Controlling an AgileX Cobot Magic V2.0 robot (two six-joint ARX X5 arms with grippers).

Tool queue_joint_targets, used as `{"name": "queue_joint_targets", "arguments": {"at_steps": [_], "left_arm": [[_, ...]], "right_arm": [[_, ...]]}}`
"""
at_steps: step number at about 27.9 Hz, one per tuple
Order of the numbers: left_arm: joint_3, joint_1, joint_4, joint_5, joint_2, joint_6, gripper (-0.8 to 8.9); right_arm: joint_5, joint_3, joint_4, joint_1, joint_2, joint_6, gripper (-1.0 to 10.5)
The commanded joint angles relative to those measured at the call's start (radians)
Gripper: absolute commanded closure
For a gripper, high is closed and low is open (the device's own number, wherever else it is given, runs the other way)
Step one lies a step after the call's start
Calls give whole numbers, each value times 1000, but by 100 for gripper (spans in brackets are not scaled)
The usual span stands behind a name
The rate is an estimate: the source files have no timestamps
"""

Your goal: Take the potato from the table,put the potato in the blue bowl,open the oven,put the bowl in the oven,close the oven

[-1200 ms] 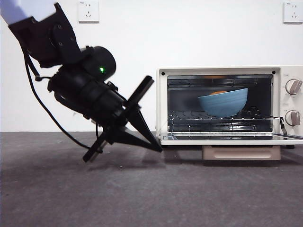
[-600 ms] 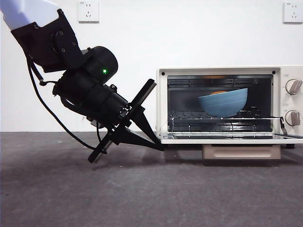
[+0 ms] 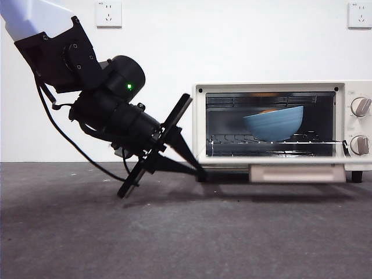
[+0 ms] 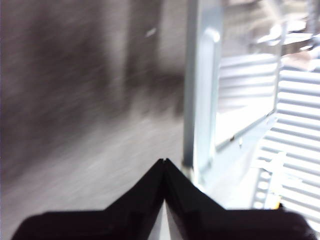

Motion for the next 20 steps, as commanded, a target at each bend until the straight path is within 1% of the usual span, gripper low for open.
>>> {"name": "queue_joint_targets", "arguments": {"at_steps": [1, 6, 11, 15, 20], "left_arm": [[6, -6, 84, 31, 9, -69, 819], [63, -6, 72, 34, 9, -79, 819], [156, -6, 47, 37, 9, -80, 819], [234, -6, 6, 27, 9, -79, 819], [301, -3, -11, 21, 9, -76, 819]], "right_arm": [[-4, -3, -21, 0, -5, -4, 954], [-31, -3, -21, 0, -5, -33, 954], [-42, -3, -22, 1, -5, -33, 954], [-106, -3, -23, 0, -5, -31, 954], [-109, -17, -23, 0, -5, -27, 954]]}}
